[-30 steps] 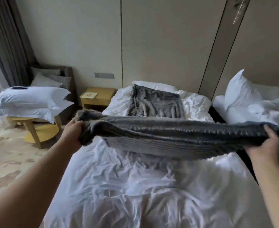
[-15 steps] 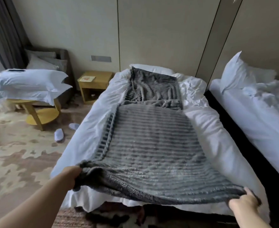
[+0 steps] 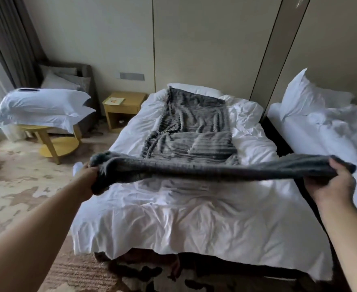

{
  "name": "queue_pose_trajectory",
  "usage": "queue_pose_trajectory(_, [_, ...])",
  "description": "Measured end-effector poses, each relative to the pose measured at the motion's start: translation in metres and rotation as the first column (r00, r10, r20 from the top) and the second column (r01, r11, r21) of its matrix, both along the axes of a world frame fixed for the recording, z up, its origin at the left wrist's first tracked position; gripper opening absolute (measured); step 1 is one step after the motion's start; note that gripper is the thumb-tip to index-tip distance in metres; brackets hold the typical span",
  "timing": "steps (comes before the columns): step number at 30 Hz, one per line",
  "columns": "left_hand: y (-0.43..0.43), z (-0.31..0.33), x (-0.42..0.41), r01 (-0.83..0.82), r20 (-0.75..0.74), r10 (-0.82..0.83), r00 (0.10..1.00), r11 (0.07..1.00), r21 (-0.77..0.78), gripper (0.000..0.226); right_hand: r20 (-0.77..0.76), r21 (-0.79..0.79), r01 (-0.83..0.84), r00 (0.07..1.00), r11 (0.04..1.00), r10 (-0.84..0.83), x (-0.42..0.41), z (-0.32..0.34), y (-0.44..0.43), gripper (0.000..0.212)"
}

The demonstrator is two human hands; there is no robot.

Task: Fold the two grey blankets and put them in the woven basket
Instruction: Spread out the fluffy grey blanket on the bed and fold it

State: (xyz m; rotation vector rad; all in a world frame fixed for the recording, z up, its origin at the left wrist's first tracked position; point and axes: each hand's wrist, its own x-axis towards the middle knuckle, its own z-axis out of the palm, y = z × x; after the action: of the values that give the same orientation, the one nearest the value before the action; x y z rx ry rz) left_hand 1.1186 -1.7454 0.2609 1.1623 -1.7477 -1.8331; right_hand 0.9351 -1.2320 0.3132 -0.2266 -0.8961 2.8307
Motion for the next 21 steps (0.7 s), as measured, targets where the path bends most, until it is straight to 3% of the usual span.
queue_pose_trajectory(3, [0.013,-0.018,0.017,0.066,0.292,-0.061,0.955,0.998,-0.008,0.015,0.146,0.005,0.002,0.989,1.0,-0.003,0.016,-0.023,0.023,0.034])
queue_pose_trajectory(5, [0.022,-0.038,0.03,0.089,0.368,-0.094,0.925,0.996,0.031,0.009,0.27,0.063,-0.001,0.963,0.998,-0.016,0.035,-0.054,0.028,0.046])
queue_pose_trajectory(8, [0.028,-0.057,0.05,0.085,0.371,-0.131,0.919,0.987,0.138,0.019,0.515,0.165,0.004,0.852,0.986,-0.09,0.059,-0.089,0.04,0.024])
queue_pose_trajectory(10, [0.034,-0.066,0.066,0.088,0.379,-0.156,0.912,0.978,0.191,0.015,0.604,0.22,0.049,0.778,0.974,-0.175,0.071,-0.112,0.05,0.026])
queue_pose_trajectory(14, [0.05,-0.087,0.094,0.074,0.405,-0.178,0.897,0.963,0.26,0.019,0.686,0.32,0.033,0.681,0.947,-0.256,0.092,-0.141,0.061,0.036])
queue_pose_trajectory(17, [0.059,-0.108,0.112,0.014,0.406,-0.136,0.904,0.957,0.289,0.02,0.719,0.394,0.041,0.608,0.918,-0.336,0.107,-0.159,0.064,0.032])
queue_pose_trajectory(21, [0.076,-0.125,0.133,-0.044,0.353,-0.121,0.928,0.904,0.426,0.025,0.742,0.405,0.033,0.571,0.914,-0.35,0.133,-0.171,0.054,0.043])
